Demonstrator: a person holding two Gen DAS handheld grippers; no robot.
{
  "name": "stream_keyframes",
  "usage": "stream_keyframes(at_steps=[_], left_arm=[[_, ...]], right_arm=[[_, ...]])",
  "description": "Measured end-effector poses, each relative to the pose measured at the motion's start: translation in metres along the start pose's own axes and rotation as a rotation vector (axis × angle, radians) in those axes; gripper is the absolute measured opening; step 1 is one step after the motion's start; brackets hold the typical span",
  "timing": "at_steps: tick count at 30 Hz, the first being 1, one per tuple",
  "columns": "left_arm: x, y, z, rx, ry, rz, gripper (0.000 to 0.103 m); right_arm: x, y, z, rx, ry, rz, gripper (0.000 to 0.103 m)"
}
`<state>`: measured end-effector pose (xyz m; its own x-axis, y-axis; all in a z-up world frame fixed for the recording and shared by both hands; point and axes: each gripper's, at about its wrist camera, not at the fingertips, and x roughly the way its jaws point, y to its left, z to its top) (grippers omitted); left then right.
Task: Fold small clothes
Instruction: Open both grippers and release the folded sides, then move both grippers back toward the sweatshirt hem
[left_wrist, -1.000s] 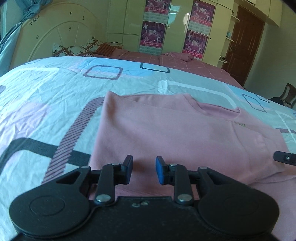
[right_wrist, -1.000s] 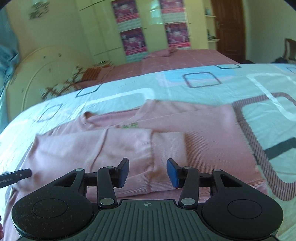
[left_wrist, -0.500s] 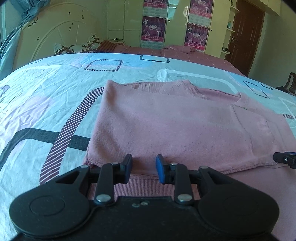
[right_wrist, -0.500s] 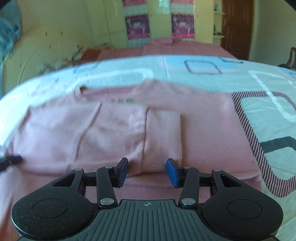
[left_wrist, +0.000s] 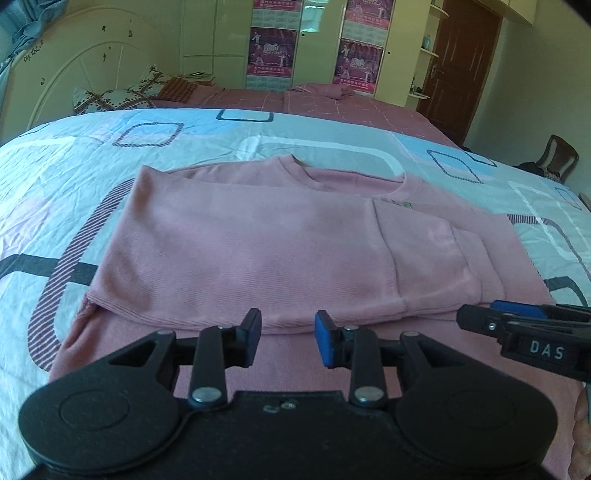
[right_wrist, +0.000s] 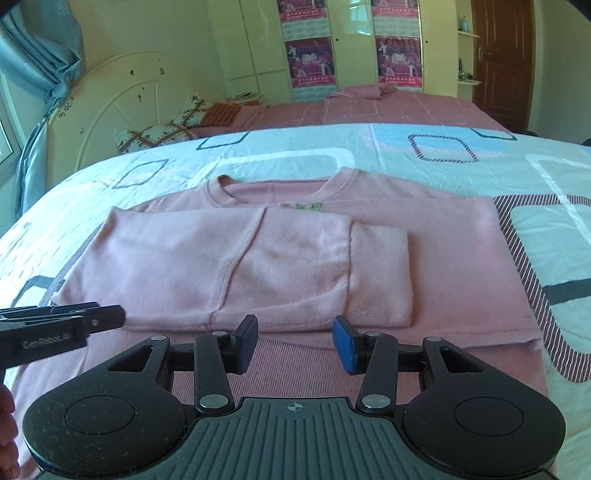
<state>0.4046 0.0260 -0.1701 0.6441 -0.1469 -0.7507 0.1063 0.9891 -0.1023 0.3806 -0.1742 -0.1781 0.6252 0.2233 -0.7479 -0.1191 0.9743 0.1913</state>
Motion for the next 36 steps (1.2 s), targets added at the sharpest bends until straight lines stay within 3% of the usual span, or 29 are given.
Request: stream_keyframes(at_steps=[7, 12, 17, 23, 26, 32, 36], left_arm=[[0.010, -0.027, -0.017, 0.034, 0.052, 0.024, 0.031], [0.014, -0.040, -0.027, 0.080, 0.038, 0.075, 0.034], [0.011, -0.038, -0.029, 0.086, 0.037, 0.107, 0.042], [-0.006, -0.020, -0.040, 0.075, 0.042, 0.179, 0.043], [-0.026, -0.015, -0.049, 0.075, 0.040, 0.205, 0.040], [-0.055, -0.018, -0.075, 0.054, 0.062, 0.141, 0.040], [-0.059, -0.021, -0.093, 0.132, 0.049, 0.133, 0.043]], right_arm=[[-0.001, -0.007, -0.017, -0.039, 0.052, 0.030, 0.046], [-0.004, -0.028, -0.030, -0.065, 0.075, 0.000, 0.046], [-0.012, -0.058, -0.037, -0.088, 0.062, -0.052, 0.046], [-0.021, -0.083, -0.043, -0.087, 0.052, -0.063, 0.046], [-0.036, -0.075, -0.044, -0.087, 0.037, -0.017, 0.046], [-0.053, -0.019, -0.063, -0.129, 0.059, 0.129, 0.046], [-0.055, 0.011, -0.088, -0.189, 0.086, 0.134, 0.046]])
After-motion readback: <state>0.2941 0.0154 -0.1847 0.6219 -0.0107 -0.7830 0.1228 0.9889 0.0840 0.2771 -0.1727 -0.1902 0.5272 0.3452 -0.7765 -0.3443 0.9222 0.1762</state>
